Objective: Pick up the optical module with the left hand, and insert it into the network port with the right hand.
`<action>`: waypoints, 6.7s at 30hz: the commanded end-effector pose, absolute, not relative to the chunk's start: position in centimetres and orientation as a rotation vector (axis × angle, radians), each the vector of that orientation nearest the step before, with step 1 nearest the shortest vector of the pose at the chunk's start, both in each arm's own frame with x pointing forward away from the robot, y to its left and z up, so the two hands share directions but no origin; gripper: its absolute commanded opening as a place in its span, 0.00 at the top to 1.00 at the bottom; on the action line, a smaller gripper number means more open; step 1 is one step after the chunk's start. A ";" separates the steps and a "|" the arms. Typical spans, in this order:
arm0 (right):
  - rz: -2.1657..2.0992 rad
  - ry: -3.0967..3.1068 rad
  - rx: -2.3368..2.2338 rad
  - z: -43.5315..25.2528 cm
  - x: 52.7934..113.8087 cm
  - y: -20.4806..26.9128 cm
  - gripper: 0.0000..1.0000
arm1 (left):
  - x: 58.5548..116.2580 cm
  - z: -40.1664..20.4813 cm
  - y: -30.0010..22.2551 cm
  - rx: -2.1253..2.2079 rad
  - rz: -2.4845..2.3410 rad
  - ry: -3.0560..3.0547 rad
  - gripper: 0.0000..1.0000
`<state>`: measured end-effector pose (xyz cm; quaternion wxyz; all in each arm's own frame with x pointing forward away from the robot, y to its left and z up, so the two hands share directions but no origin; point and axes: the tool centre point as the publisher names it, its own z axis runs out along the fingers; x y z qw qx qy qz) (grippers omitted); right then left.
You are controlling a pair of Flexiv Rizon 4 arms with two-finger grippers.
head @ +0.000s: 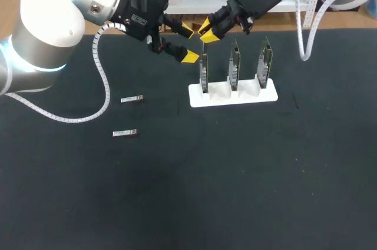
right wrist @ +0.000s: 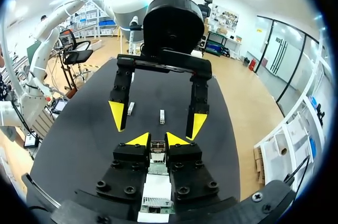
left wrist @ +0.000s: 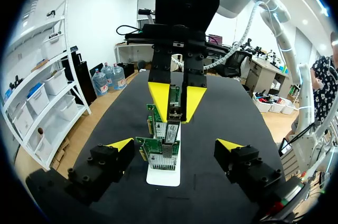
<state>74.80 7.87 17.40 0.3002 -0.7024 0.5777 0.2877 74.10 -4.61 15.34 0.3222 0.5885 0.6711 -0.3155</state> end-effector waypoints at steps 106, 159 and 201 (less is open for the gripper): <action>0.935 1.608 -1.698 16.5 75.9 5.8 1.00 | 74.1 15.4 -4.7 1.546 -0.824 1.769 0.00; 0.960 1.631 -1.721 14.7 76.2 8.2 1.00 | 74.1 15.4 -4.7 1.546 -0.824 1.769 0.00; 0.949 1.628 -1.723 14.9 75.8 8.0 1.00 | 74.1 15.4 -4.7 1.546 -0.824 1.769 0.00</action>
